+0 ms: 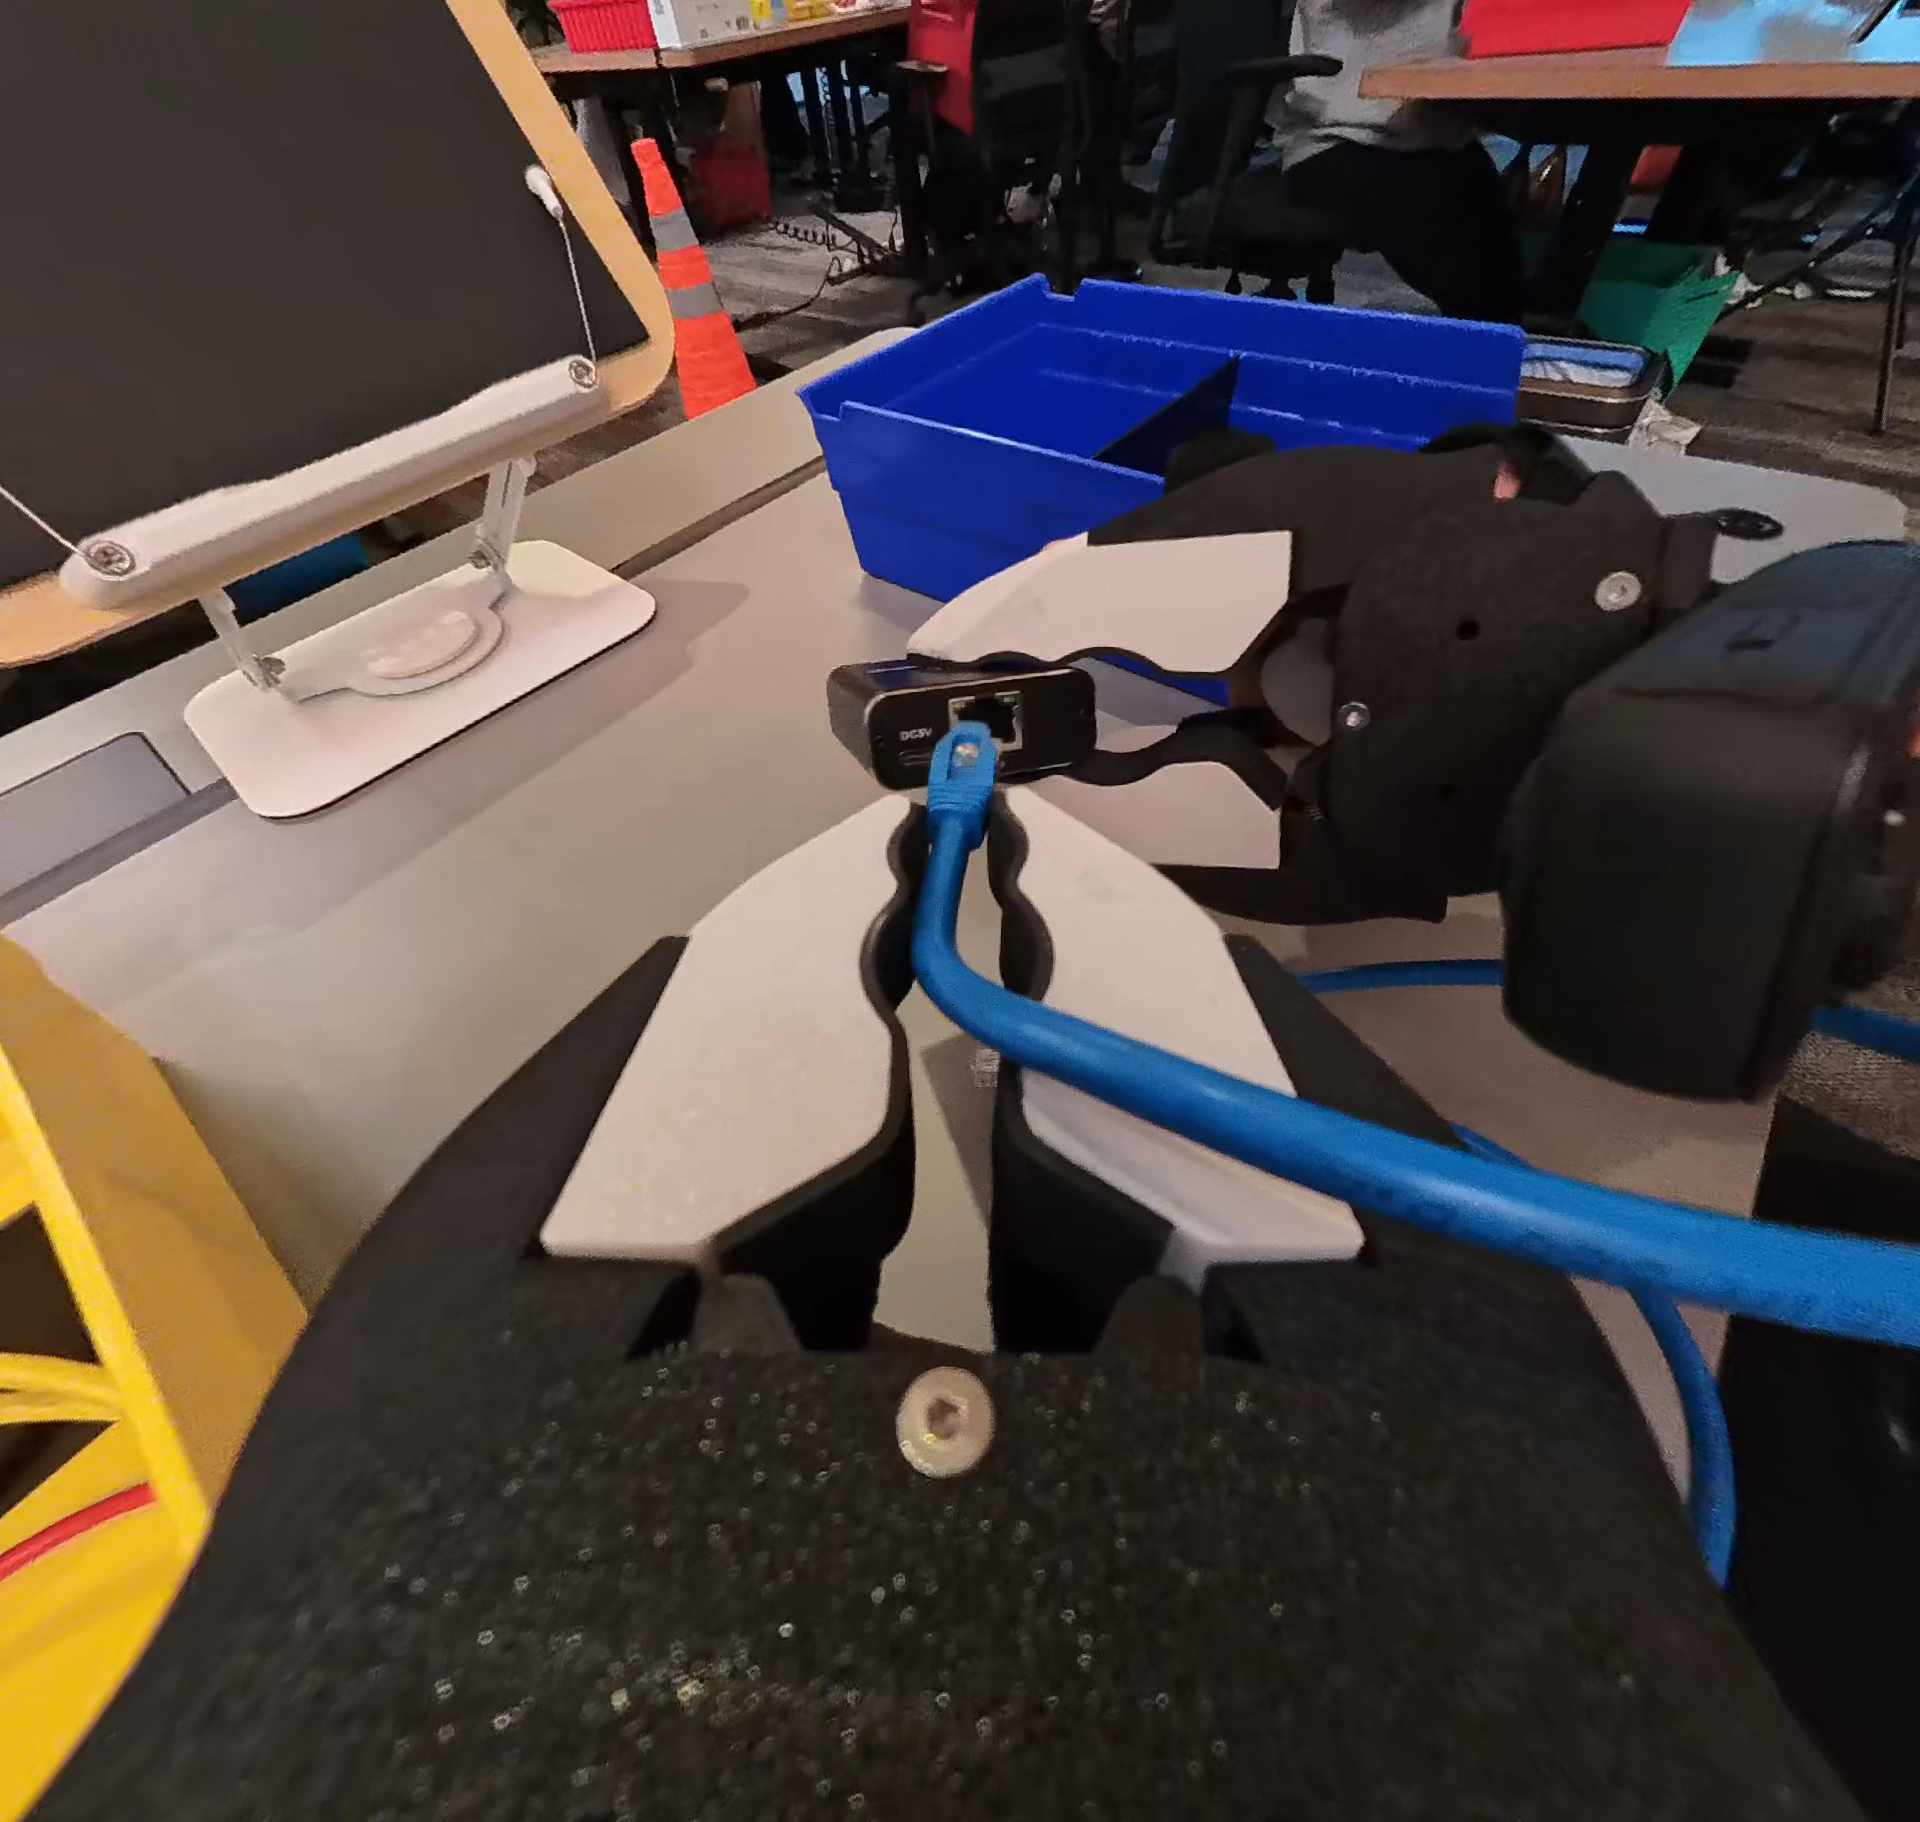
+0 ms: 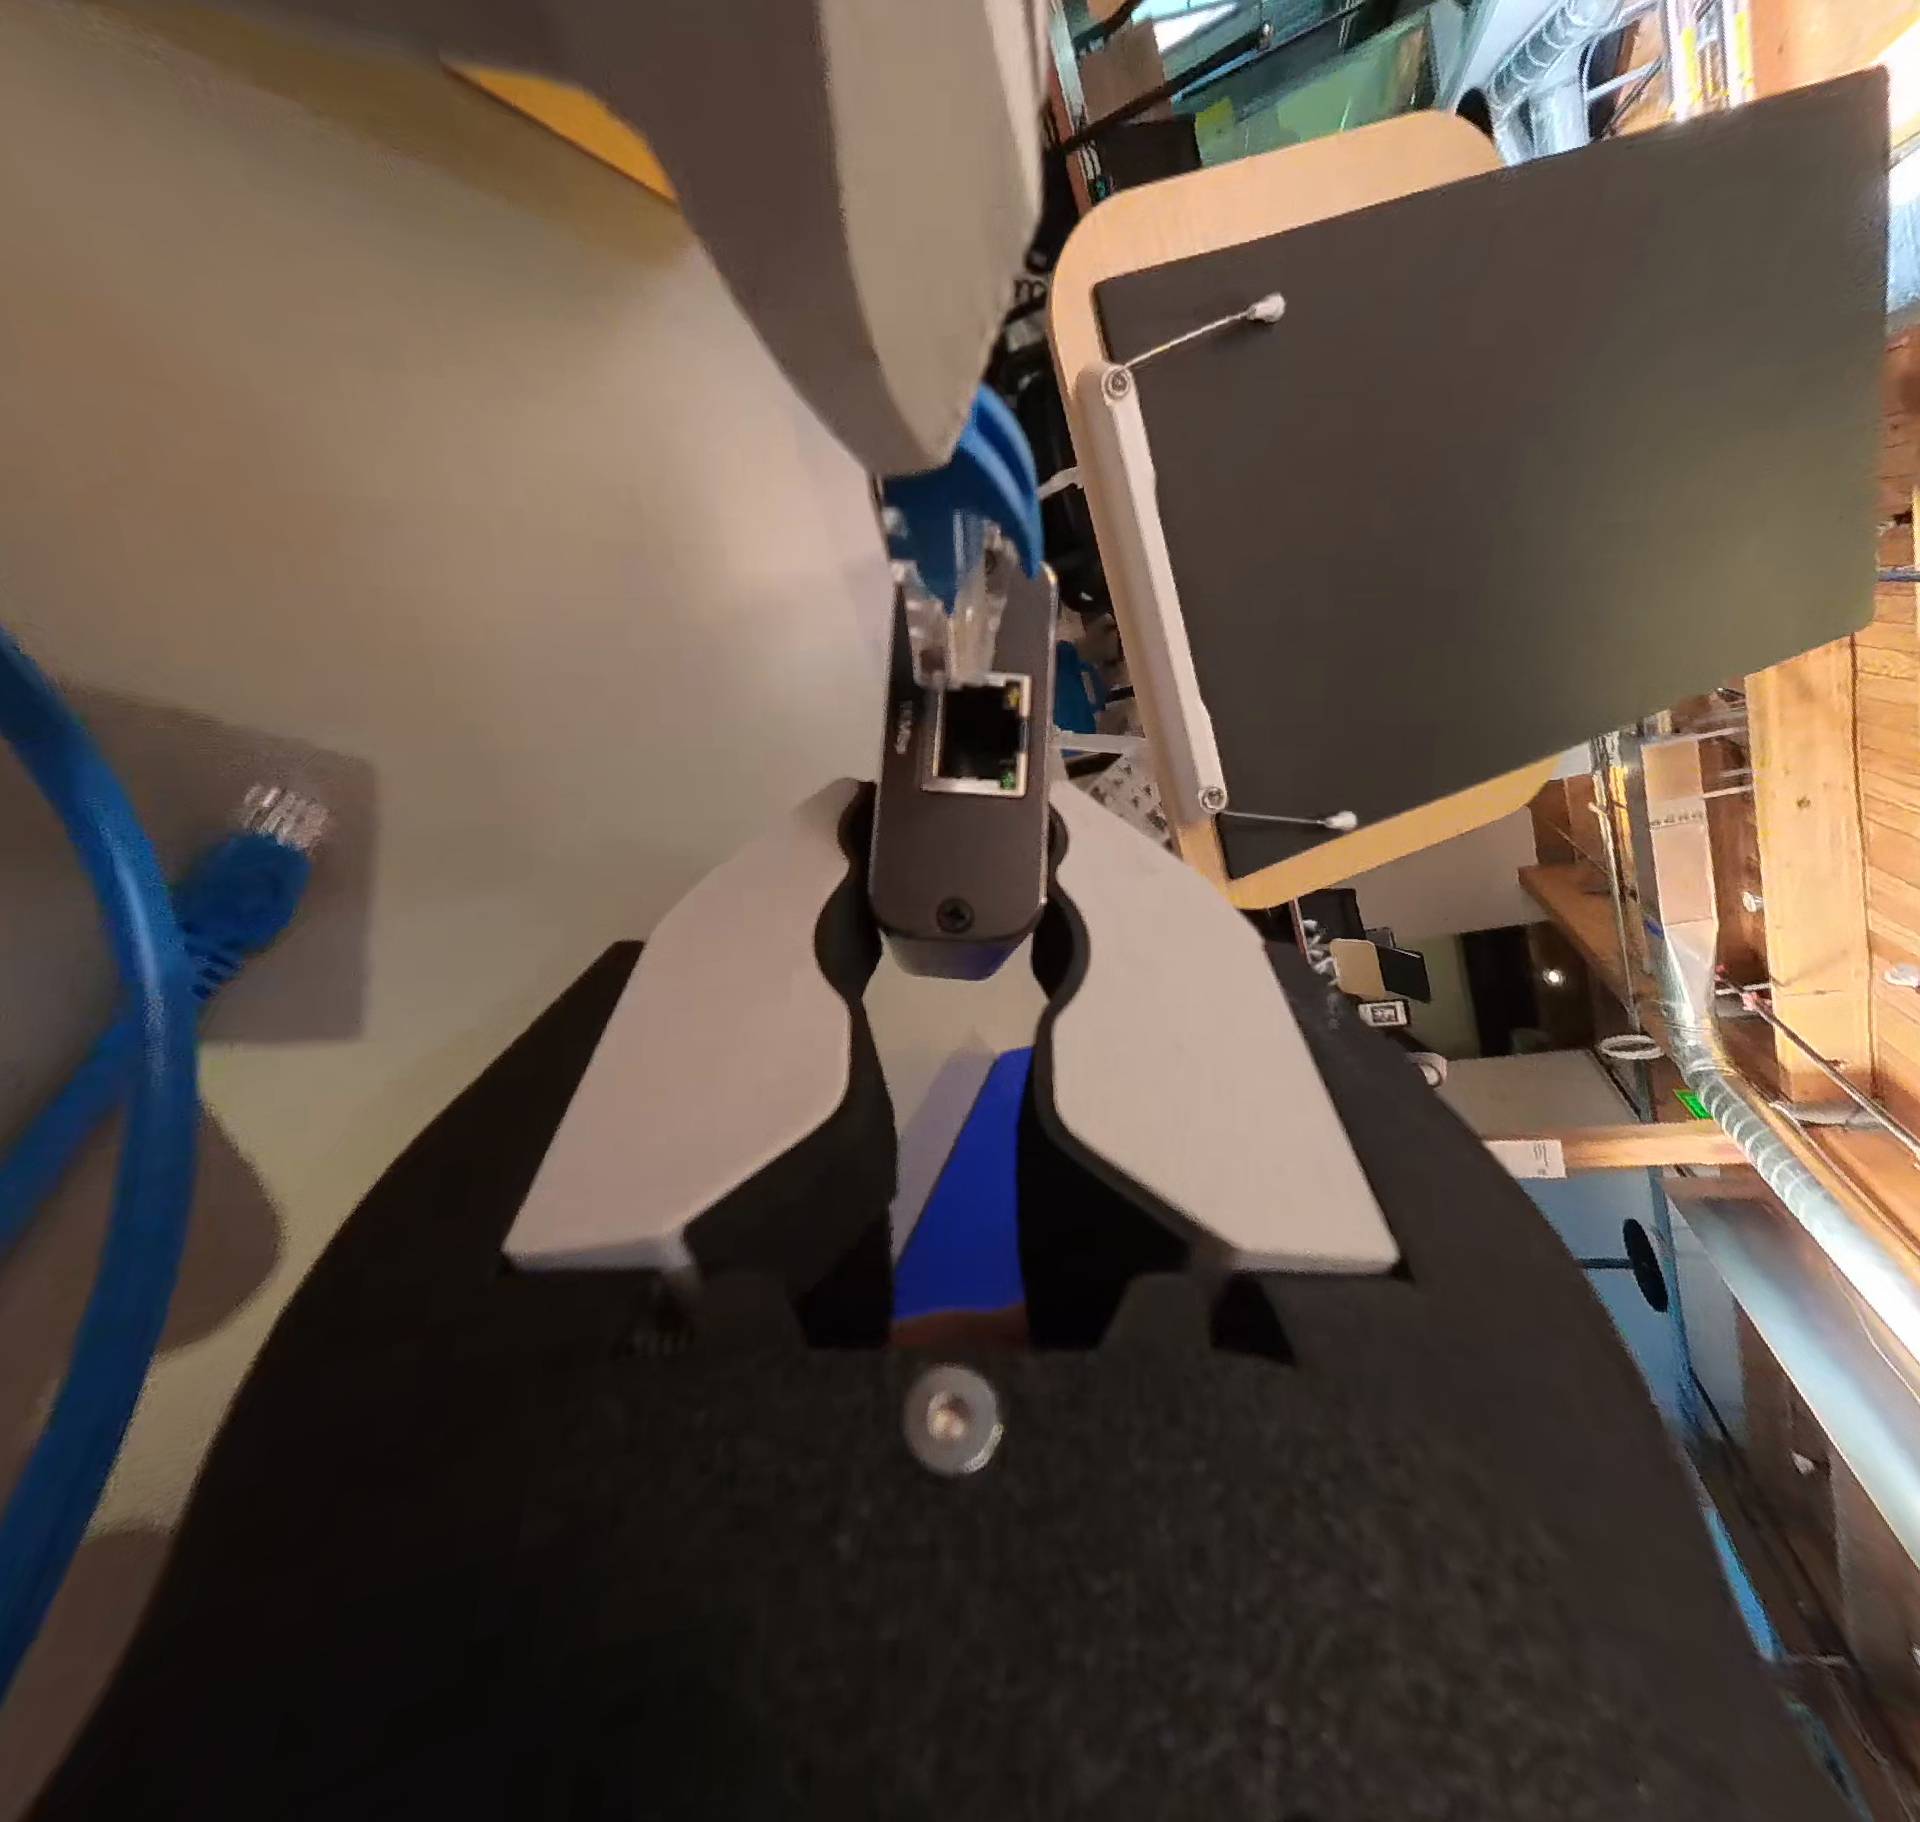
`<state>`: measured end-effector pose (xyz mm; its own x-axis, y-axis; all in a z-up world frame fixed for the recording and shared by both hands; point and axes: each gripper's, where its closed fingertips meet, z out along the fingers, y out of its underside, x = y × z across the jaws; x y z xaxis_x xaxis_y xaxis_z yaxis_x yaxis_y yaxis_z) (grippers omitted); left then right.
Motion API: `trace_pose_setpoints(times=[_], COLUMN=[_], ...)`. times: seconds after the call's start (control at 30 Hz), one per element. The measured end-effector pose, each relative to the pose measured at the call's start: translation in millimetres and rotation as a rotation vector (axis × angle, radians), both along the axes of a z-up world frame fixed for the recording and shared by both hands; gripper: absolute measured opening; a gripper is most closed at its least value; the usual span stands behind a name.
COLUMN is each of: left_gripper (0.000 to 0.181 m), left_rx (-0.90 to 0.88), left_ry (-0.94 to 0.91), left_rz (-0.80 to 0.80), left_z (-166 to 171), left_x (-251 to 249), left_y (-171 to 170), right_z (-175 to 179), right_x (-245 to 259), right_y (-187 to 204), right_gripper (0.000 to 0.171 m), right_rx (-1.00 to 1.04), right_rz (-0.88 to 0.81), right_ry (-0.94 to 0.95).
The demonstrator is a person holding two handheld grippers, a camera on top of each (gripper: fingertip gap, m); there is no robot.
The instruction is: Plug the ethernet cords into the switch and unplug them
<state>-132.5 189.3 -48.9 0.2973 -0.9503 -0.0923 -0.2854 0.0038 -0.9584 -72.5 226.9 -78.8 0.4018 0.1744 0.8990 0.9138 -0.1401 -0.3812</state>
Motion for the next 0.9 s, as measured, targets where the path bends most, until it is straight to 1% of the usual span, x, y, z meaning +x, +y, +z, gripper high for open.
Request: trace_pose_setpoints(times=[0.17, 0.47, 0.67, 0.73, 0.77, 0.8, 0.87, 0.9], left_gripper=[0.01, 0.011, 0.011, 0.01, 0.01, 0.01, 0.01, 0.01], left_rx=[-0.016, 0.049, 0.062, 0.09, 0.086, 0.037, -0.082, -0.101], left_ry=[-0.026, -0.022, -0.021, 0.003, 0.015, -0.01, -0.084, -0.092], left_rz=[0.011, 0.07, 0.093, 0.163, 0.183, 0.18, 0.142, 0.126], left_z=[-3, -9, -12, -15, -18, -20, -21, -22], left_x=[2, 1, 0, -5, -7, -8, -11, -12], left_y=[-3, 0, 0, 10, 16, 20, 24, 26], right_z=[1, -5, -7, -9, -6, -6, -1, -3], right_x=[-4, -7, -8, -14, -21, -30, -40, -41], right_y=[-2, -2, -2, -4, -7, -10, -12, -11], right_gripper=[0.027, 0.027, 0.027, 0.026, 0.026, 0.025, 0.025, 0.025], right_rx=[-0.01, -0.017, 0.001, 0.001, 0.019, 0.024, 0.049, 0.035], right_rz=[-0.041, -0.061, -0.046, -0.004, 0.031, 0.068, 0.084, 0.088], right_ry=[0.002, -0.05, -0.102, -0.112, -0.118, -0.116, -0.088, -0.076])
